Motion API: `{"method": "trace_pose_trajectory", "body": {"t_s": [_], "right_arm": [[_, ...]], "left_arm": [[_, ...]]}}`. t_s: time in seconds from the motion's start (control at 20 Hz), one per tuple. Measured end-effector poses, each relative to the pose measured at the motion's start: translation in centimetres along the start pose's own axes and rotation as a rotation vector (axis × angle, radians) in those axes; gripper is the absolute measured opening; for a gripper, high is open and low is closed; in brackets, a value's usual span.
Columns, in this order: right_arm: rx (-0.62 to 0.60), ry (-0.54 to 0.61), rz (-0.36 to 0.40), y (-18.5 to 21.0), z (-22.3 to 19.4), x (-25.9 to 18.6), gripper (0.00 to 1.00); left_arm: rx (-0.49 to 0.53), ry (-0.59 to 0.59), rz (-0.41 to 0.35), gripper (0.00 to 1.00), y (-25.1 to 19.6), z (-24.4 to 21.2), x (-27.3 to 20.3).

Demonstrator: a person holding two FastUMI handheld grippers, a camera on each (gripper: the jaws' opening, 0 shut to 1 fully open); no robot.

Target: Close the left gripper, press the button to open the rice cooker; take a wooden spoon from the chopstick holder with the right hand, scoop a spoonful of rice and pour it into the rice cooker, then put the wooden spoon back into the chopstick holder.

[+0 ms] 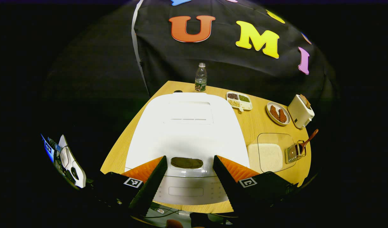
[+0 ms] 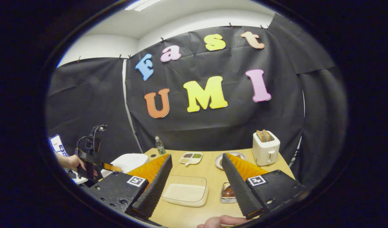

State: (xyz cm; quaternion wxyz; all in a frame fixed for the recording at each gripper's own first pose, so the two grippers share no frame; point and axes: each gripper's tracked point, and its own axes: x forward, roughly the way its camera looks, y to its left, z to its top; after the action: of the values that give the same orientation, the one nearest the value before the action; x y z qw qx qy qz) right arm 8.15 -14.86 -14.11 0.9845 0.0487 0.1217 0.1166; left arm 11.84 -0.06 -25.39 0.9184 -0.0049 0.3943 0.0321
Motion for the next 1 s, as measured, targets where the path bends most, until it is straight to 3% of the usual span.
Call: {"method": "trace_pose_trajectory", "body": {"t_s": [0.15,0.25,0.55,0.6,0.65,0.8,0.85,0.9,1.0], "right_arm": [[-0.018,-0.019,0.034,1.7,1.1,0.8,1.0],[-0.041,-0.033,0.027,2.2,2.3,0.6,1.0],[-0.084,-0.094,-0.039,6.2,5.4,-4.4,1.0],[-0.089,-0.1,-0.047,7.3,5.8,-5.8,0.96],[-0.095,-0.104,-0.06,8.5,6.7,-6.6,1.0],[-0.098,-0.129,-0.095,11.5,7.2,-11.6,1.0],[-0.108,-0.134,-0.107,12.5,7.1,-13.2,0.96],[-0.115,-0.134,-0.121,13.4,6.5,-14.8,1.0],[-0.112,-0.124,-0.141,15.3,5.1,-17.9,0.96]], "left_arm": [[0.036,-0.108,0.031,0.94,1.0,2.6,-1.3],[0.027,-0.199,0.013,0.94,0.5,4.8,-3.4],[-0.032,-0.554,-0.073,0.94,-2.3,9.2,-15.6],[-0.036,-0.597,-0.103,0.94,-2.9,9.2,-17.9],[-0.035,-0.631,-0.125,0.94,-3.5,8.9,-19.8],[-0.009,-0.734,-0.168,0.94,-3.9,6.5,-26.2],[-0.011,-0.765,-0.172,0.94,-3.8,5.6,-27.9],[-0.005,-0.785,-0.192,0.94,-4.0,4.4,-29.5],[0.031,-0.81,-0.209,0.95,-4.1,2.0,-32.1]]}}
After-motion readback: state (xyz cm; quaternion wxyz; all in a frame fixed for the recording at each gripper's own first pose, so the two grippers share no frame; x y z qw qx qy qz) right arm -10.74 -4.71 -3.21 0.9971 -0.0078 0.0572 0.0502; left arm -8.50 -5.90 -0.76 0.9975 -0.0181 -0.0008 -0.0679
